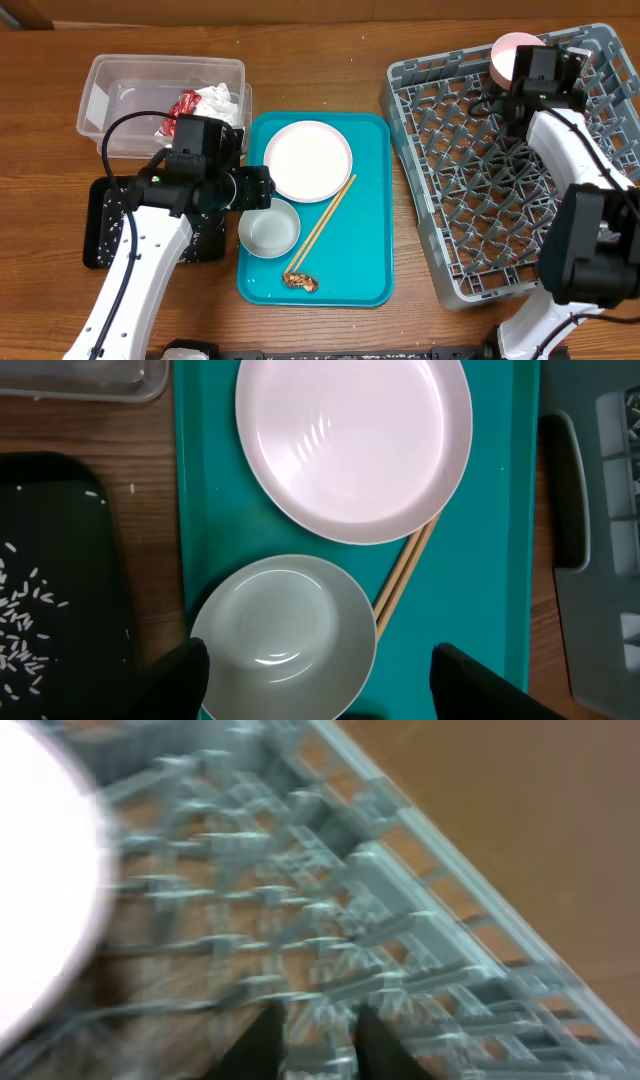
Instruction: Sort waste into correct bins and load items into the dishwasher
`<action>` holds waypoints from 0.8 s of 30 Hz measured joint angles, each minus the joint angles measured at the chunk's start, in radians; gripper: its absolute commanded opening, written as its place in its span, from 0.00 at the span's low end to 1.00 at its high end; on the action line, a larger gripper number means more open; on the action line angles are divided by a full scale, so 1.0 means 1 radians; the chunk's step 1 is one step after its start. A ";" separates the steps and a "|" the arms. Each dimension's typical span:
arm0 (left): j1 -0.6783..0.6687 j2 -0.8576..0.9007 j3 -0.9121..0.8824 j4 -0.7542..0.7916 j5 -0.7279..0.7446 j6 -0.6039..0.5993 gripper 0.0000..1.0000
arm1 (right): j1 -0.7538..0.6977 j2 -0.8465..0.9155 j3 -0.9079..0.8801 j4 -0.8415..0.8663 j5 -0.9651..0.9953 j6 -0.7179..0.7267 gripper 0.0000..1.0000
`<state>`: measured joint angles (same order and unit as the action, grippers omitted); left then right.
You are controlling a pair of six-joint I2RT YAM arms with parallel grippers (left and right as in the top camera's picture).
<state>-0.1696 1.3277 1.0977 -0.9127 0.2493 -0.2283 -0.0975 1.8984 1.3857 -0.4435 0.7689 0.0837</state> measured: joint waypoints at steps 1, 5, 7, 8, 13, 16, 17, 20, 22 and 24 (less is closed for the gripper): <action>0.000 0.000 0.000 0.000 0.000 0.000 0.73 | 0.000 -0.022 0.000 -0.008 -0.066 0.011 0.38; 0.000 0.000 0.000 0.000 0.000 0.000 0.73 | 0.000 -0.126 0.014 -0.021 -0.288 0.069 0.39; 0.000 0.000 0.000 0.000 0.000 0.000 0.73 | 0.000 -0.157 0.039 -0.021 -0.356 0.104 0.39; 0.000 0.000 0.000 0.000 0.000 0.000 0.73 | 0.000 -0.165 0.047 -0.019 -0.377 0.121 0.39; 0.000 0.000 0.000 0.000 0.000 0.000 0.73 | -0.035 -0.164 0.051 -0.039 -0.468 0.308 0.39; 0.000 0.000 0.000 0.000 0.000 0.000 0.73 | -0.093 -0.140 0.051 -0.041 -0.552 0.402 0.38; 0.000 0.000 0.000 0.000 0.000 0.000 0.73 | -0.111 -0.122 0.051 -0.047 -0.573 0.430 0.38; 0.000 0.000 0.000 0.000 0.000 0.000 0.73 | -0.138 -0.071 0.051 -0.053 -0.624 0.498 0.38; 0.000 0.000 0.000 0.000 0.000 0.000 0.73 | -0.139 -0.058 0.051 -0.050 -0.653 0.518 0.38; 0.000 0.000 0.000 0.000 0.000 0.000 0.73 | -0.138 -0.055 0.051 -0.048 -0.678 0.531 0.38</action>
<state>-0.1696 1.3277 1.0977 -0.9131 0.2493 -0.2283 -0.2352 1.8435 1.4364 -0.4919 0.0910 0.6144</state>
